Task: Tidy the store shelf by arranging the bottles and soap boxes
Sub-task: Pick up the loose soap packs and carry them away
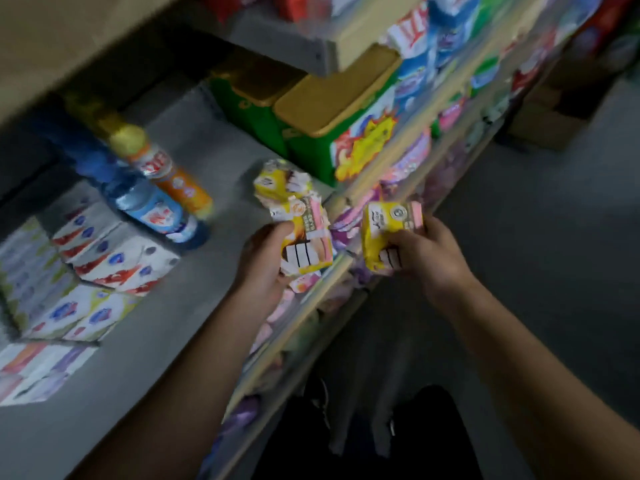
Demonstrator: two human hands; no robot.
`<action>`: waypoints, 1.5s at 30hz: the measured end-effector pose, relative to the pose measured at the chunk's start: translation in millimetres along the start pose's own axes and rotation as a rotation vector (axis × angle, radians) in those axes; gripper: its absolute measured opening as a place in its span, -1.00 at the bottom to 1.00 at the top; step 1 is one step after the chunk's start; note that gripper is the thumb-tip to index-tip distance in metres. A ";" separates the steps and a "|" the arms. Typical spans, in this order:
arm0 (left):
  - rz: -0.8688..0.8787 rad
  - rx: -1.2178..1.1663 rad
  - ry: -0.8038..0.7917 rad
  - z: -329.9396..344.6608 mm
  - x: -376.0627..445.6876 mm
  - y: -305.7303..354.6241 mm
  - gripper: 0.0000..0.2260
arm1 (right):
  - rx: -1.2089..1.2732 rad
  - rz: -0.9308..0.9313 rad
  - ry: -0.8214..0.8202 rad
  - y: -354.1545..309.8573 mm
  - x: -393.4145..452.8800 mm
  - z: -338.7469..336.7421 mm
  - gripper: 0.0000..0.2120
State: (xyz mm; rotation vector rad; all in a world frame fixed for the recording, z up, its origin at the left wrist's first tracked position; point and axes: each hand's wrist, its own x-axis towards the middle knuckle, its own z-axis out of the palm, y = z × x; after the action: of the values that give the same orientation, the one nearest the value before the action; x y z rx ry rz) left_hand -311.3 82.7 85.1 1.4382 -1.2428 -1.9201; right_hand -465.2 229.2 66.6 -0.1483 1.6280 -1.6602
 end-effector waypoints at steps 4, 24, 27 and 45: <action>-0.074 0.065 -0.091 93.2 -18.8 -39.3 -0.90 | 0.052 0.147 0.179 22.9 -29.0 -113.0 -0.76; -0.409 0.453 -0.484 598.5 74.6 -128.0 -0.89 | 0.290 0.266 0.825 -62.0 116.5 -508.0 -0.49; -0.378 0.505 -0.513 690.7 95.8 -112.5 -0.93 | 0.290 0.259 0.883 -102.7 155.6 -564.7 -0.50; -0.326 0.475 -0.445 1156.1 200.0 -74.1 -0.89 | 0.210 0.239 0.837 -284.0 450.2 -918.8 -0.63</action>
State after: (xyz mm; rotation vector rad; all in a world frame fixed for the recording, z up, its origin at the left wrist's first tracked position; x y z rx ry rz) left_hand -1431.8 424.0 -16.7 1.5616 -1.8649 -2.3653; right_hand -1433.5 653.9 -30.5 0.9234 1.9206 -1.7921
